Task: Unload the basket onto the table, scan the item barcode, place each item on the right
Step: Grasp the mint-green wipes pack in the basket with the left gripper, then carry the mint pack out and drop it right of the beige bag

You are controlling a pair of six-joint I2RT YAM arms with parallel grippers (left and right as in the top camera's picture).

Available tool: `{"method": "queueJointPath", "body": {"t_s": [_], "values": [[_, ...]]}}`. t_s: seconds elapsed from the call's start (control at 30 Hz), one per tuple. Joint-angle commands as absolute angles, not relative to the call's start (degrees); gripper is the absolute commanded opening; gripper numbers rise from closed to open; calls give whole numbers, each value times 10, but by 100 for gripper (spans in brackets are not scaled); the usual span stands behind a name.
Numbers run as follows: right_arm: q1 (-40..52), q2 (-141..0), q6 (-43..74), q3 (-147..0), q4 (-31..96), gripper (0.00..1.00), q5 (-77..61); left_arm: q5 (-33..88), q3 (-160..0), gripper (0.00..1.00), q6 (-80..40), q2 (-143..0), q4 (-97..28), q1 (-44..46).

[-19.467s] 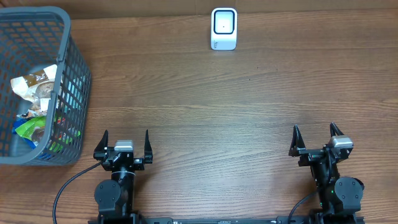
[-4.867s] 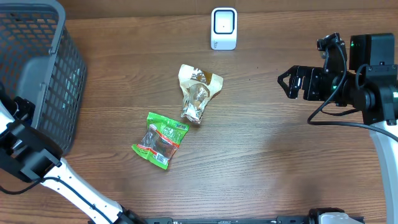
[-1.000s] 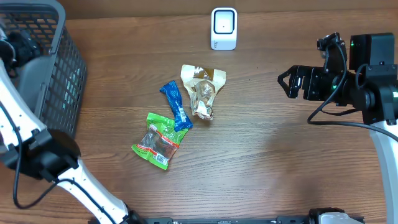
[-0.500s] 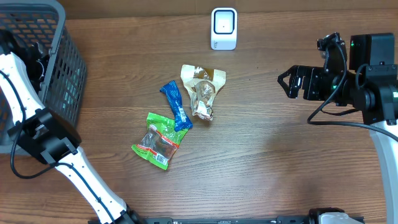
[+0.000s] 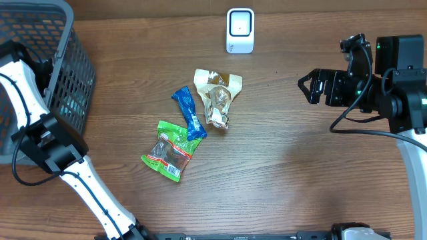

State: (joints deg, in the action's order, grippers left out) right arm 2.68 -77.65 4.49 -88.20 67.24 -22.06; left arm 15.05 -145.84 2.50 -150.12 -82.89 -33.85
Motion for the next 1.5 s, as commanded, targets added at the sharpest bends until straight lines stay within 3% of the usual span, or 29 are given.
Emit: {"method": "queueJointPath", "body": {"t_s": [0.0,0.07,0.1,0.43,0.97,1.13,1.47], "values": [[29,-775,46,-896,670,100,-222,165,-1451,31,39,-1519,-833,-327],[29,-775,46,-896,669,100,-222,165,-1451,10,38,-1519,-834,-328],[29,-775,46,-896,670,100,-222,166,-1451,4,36,-1519,-835,-329],[29,-775,45,-896,670,100,-222,163,-1511,4,26,-1462,-878,-331],[29,-775,45,-896,670,100,-222,156,-1593,4,-35,-1134,-948,-312],[29,-775,46,-896,670,100,-222,163,-1589,4,-34,-1108,-968,-245],[29,-775,46,-896,670,100,-222,175,-1502,4,-53,-1170,-955,8]]}}
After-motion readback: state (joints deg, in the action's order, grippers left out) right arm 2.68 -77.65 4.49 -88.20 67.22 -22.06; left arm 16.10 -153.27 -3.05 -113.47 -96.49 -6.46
